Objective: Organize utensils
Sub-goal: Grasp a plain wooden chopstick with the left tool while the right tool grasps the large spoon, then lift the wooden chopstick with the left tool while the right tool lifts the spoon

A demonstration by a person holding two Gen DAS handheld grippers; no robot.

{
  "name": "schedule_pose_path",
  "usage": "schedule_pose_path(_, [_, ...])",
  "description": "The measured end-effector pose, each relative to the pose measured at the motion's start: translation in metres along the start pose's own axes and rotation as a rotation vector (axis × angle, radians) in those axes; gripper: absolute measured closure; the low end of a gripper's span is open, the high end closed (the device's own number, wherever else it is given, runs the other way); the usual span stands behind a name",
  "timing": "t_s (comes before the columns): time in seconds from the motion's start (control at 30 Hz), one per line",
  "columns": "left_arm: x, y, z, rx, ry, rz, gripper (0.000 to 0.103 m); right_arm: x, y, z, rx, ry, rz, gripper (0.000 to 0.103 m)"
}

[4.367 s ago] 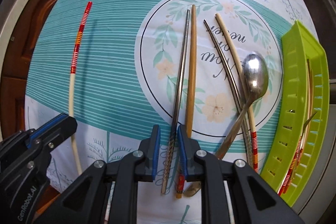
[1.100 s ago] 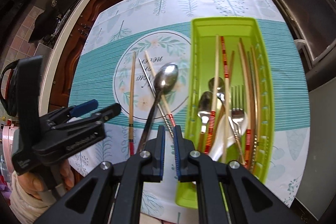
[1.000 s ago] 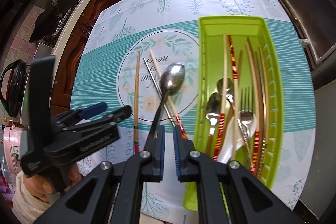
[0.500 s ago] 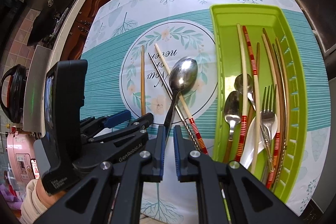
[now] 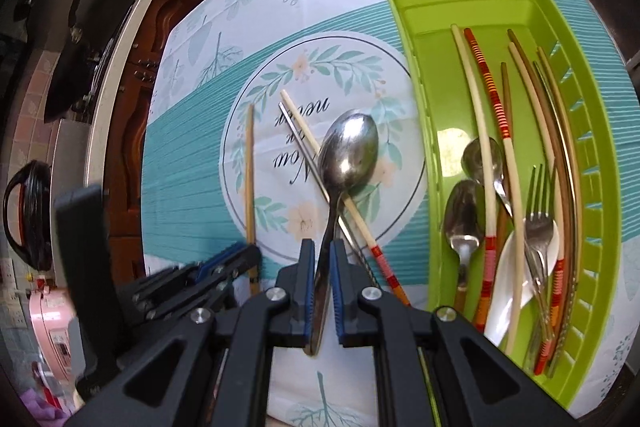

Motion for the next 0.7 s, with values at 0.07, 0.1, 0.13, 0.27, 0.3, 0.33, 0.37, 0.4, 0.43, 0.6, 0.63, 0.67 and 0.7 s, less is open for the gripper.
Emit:
schedule_pose_path(0.07, [-0.003,0.001,0.0,-0.012,0.002,0.005,0.099,0.005,-0.003,-0.008,0.0,-0.003,-0.031,0.095])
schedule_pose_path(0.1, [-0.004,0.002,0.0,-0.017,0.001,0.005,0.099,0.007,-0.003,-0.011,0.001,-0.001,-0.039,0.095])
schedule_pose_path(0.13, [-0.006,0.004,0.0,-0.023,0.0,0.006,0.099,0.008,-0.004,-0.015,0.0,0.001,-0.047,0.095])
schedule_pose_path(0.27, [-0.006,0.003,-0.002,-0.041,0.002,0.009,0.099,0.01,-0.004,-0.025,-0.015,-0.005,-0.055,0.095])
schedule_pose_path(0.3, [-0.006,0.003,-0.001,-0.045,0.004,0.01,0.099,0.01,-0.005,-0.027,-0.019,-0.005,-0.056,0.095])
schedule_pose_path(0.33, [-0.006,0.008,-0.002,-0.05,0.006,0.01,0.099,0.01,-0.006,-0.029,-0.024,-0.007,-0.057,0.095])
schedule_pose_path(0.37, [-0.006,0.007,-0.002,-0.053,0.006,0.008,0.099,0.011,-0.006,-0.031,-0.022,-0.012,-0.058,0.095])
schedule_pose_path(0.4, [-0.007,0.007,-0.003,-0.056,0.006,0.007,0.099,0.011,-0.006,-0.031,-0.022,-0.014,-0.056,0.095])
schedule_pose_path(0.43, [-0.004,0.007,-0.002,-0.059,0.008,0.006,0.099,0.012,-0.006,-0.031,-0.03,-0.019,-0.051,0.095])
schedule_pose_path(0.6, [-0.003,0.004,-0.001,-0.072,0.009,0.008,0.099,0.013,-0.004,-0.038,-0.055,-0.031,-0.025,0.095])
schedule_pose_path(0.63, [-0.003,0.004,-0.001,-0.075,0.01,0.009,0.099,0.014,-0.004,-0.039,-0.057,-0.034,-0.021,0.095])
schedule_pose_path(0.67, [-0.003,0.004,-0.002,-0.077,0.011,0.011,0.099,0.014,-0.003,-0.04,-0.055,-0.036,-0.016,0.094])
schedule_pose_path(0.7, [-0.004,0.005,-0.001,-0.08,0.012,0.013,0.099,0.014,-0.002,-0.041,-0.05,-0.039,-0.015,0.094])
Point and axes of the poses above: each gripper's, at about its wrist camera, not at the fingertips, and z roughly against the way its jaws point, y to its left, x to its top, the point moved 10 cm from there along -z, roughly the way its jaws point, and after that the axes turned 11 degrees about -y, right-handed, at the moved point
